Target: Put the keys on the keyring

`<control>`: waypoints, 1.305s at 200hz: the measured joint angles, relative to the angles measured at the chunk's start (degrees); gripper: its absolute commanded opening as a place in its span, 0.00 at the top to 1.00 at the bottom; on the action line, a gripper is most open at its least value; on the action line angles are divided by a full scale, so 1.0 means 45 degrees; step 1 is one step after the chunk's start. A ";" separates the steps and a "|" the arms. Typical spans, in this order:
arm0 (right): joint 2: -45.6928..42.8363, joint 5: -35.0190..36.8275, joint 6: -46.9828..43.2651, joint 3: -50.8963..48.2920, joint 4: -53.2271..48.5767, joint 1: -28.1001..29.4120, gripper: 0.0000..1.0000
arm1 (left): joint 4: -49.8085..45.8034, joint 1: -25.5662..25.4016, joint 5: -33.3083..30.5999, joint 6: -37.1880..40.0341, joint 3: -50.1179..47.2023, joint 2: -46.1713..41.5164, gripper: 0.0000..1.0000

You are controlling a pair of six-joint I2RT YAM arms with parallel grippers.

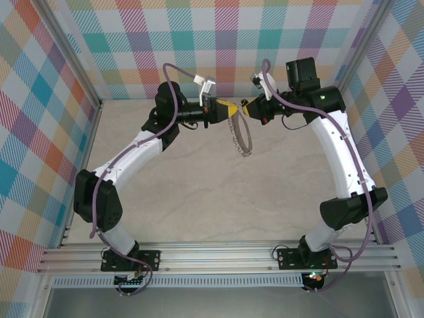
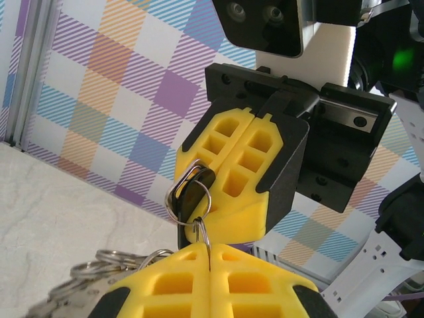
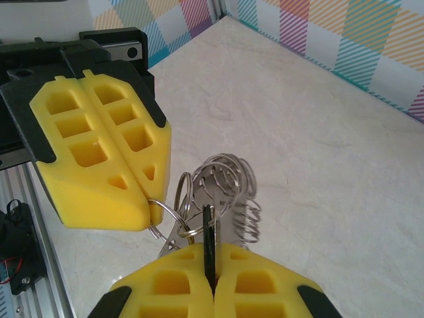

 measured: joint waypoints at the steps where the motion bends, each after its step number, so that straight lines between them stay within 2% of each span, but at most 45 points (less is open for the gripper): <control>1: 0.0005 0.0000 0.0005 0.0015 -0.0010 0.0000 1.00 | 0.0005 0.0000 0.0000 0.0000 0.0000 0.0000 1.00; 62: 0.0194 0.0160 0.0000 0.0525 -0.0442 0.0073 1.00 | -0.0170 0.0000 -0.0010 0.0180 0.0092 0.0000 1.00; 151: -0.0272 0.2370 -0.0573 0.0330 -0.0758 0.0437 1.00 | -0.1326 -0.0092 -0.0243 0.1268 0.0447 0.0005 1.00; 210: -0.0359 0.2686 -0.0957 0.0340 -0.1049 0.0539 1.00 | -0.1987 -0.0151 -0.0209 0.1530 0.0656 0.0005 1.00; 261: 0.0253 0.3434 -0.1243 0.1681 -0.1496 0.1122 1.00 | -0.2317 -0.0146 0.0000 0.1671 0.0913 0.0005 1.00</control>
